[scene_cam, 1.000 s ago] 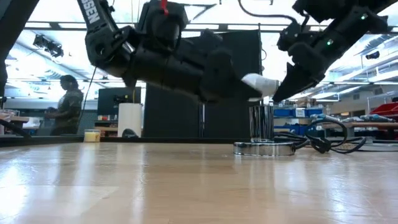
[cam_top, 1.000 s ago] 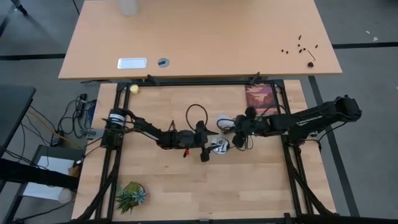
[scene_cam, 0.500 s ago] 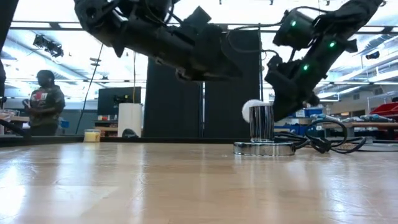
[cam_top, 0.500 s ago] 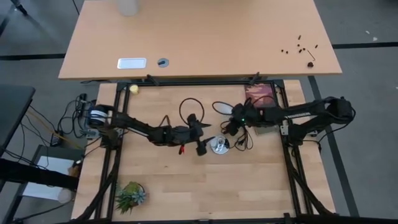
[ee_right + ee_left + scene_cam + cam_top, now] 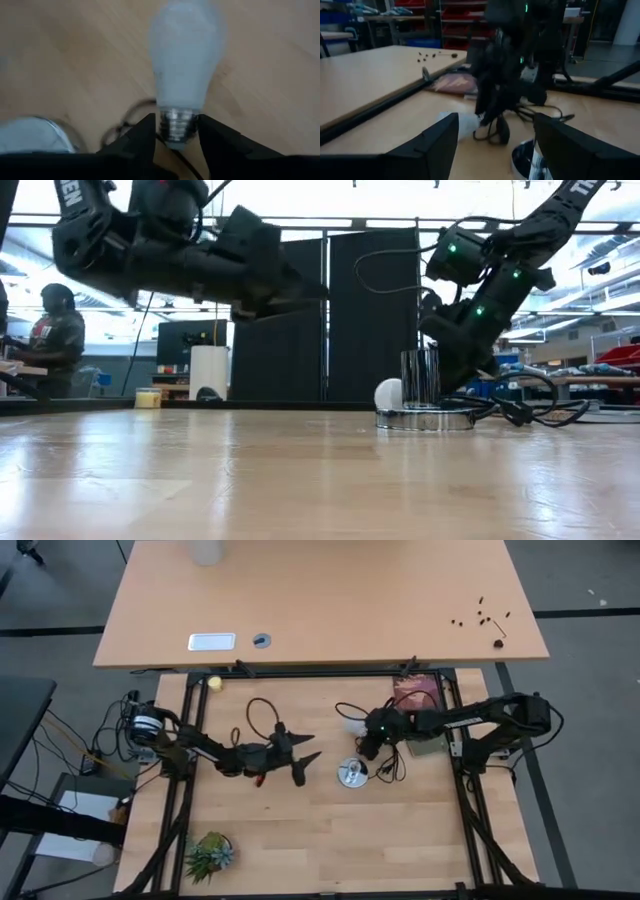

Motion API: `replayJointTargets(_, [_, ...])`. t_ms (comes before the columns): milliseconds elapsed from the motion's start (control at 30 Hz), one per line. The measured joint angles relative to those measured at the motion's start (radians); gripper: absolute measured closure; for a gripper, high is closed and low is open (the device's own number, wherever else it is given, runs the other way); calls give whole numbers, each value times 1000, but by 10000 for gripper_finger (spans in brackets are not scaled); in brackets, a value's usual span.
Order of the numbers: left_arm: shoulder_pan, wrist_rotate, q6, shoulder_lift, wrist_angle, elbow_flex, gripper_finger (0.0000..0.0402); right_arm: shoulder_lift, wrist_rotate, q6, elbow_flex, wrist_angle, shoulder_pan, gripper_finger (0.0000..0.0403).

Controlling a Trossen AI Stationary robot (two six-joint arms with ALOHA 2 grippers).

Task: Screw lightbulb
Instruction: Remove the lightbulb from the silver lamp, then return to Home Position

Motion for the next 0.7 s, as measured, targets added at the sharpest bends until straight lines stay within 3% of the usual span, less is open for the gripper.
replayJointTargets(233, [-1, -12, -29, -104, -98, -52, 148, -106, -18, -22, 1, -41, -1, 211])
replayJointTargets(433, [1, -51, -24, -346, -433, -75, 149, -253, -31, 50, 0, -171, 31, 198])
replayJointTargets(633, [-1, -74, -33, -593, -823, -80, 149, -439, 12, 2, -12, -208, 167, 203])
replayJointTargets(700, [-2, -75, -41, -645, -868, -72, 149, -494, 19, -39, -23, -208, 214, 203])
